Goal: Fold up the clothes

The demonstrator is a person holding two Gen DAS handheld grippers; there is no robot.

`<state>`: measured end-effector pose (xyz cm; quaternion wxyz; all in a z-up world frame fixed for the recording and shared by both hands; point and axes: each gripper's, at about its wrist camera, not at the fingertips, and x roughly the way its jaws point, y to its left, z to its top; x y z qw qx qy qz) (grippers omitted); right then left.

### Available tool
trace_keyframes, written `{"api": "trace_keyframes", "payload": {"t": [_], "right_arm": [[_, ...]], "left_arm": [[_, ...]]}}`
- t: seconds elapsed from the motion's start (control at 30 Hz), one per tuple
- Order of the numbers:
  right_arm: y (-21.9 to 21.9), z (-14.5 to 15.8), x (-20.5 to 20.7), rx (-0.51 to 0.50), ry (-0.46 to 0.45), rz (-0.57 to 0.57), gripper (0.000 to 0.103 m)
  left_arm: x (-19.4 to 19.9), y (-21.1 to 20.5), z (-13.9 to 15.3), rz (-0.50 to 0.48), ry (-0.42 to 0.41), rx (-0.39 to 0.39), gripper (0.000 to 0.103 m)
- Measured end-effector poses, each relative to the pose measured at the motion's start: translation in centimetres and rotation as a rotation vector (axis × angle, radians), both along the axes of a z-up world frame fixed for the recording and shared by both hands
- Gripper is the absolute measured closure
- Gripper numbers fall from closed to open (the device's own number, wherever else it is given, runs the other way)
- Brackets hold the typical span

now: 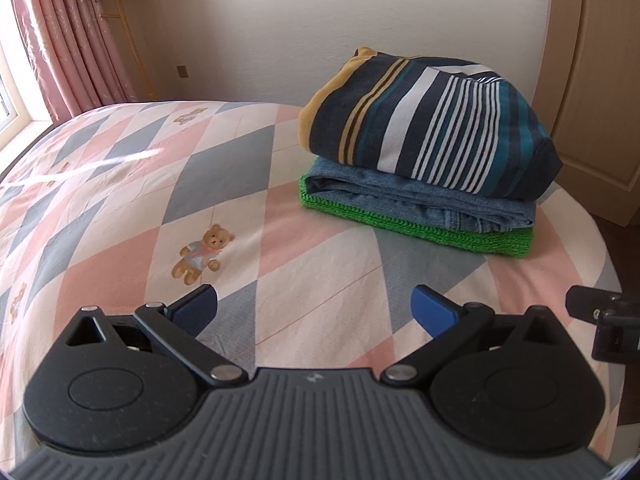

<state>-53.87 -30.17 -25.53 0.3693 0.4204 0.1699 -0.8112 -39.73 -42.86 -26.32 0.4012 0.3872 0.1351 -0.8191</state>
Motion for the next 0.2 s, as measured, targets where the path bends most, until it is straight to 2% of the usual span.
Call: {"api": "trace_keyframes", "payload": {"t": [0.2], "right_arm": [[0.7,1.0,0.3,-0.022,0.005,0.007,0.000]], "left_arm": [[0.5,0.7,1.4,0.005,0.051,-0.011,0.001]]}}
